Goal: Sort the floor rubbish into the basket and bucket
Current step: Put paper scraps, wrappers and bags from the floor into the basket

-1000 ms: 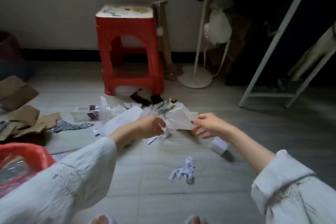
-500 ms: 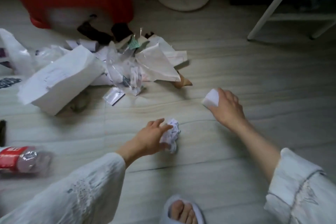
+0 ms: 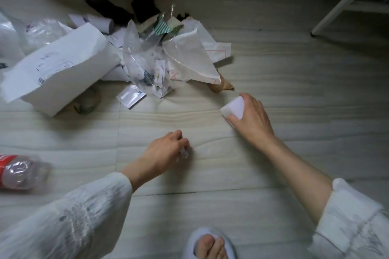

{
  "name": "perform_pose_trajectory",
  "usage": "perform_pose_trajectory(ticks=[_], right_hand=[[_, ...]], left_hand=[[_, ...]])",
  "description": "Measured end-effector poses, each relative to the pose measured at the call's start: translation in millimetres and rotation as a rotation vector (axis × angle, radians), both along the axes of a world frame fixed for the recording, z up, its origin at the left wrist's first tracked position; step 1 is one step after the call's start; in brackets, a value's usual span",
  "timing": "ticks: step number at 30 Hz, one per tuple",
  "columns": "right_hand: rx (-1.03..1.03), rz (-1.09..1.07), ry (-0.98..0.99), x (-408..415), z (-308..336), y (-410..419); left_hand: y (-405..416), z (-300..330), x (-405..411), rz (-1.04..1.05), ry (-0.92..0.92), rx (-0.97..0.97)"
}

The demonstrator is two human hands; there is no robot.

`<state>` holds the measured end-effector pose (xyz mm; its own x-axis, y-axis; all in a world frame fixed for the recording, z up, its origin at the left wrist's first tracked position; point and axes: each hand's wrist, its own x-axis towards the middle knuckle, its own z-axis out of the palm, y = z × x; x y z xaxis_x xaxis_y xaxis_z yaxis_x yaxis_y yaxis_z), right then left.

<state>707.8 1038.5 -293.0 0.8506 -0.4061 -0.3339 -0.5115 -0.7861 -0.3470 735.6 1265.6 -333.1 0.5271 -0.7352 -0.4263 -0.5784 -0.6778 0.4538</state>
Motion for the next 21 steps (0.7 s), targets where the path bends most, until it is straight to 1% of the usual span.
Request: perform_pose_trajectory(ticks=[2,4,6,8,10,13,17,20,21], right_hand=[[0.090,0.004,-0.020,5,2,8],[0.119,0.049,-0.017,11,0,14],[0.117,0.103,0.012,19,0,18],[0.112,0.120,0.051,29,-1,18],[0.102,0.129,0.071,39,-2,14],[0.124,0.136,0.071,55,-5,10],[0.170,0.143,0.175,74,-10,0],[0.278,0.028,0.219,86,-17,-4],[0.285,0.000,0.229,88,-18,-4]], left_hand=[[16,1,11,0.043,-0.018,0.013],[30,3,21,0.107,-0.049,0.002],[42,5,30,0.229,-0.089,-0.035],[50,6,40,0.402,-0.117,-0.088],[56,4,52,0.482,-0.153,-0.124],[64,-1,66,0.452,-0.203,-0.126],[64,-13,75,0.458,-0.212,-0.109],[65,-23,72,0.391,-0.279,-0.089],[67,-24,70,0.375,-0.301,-0.077]])
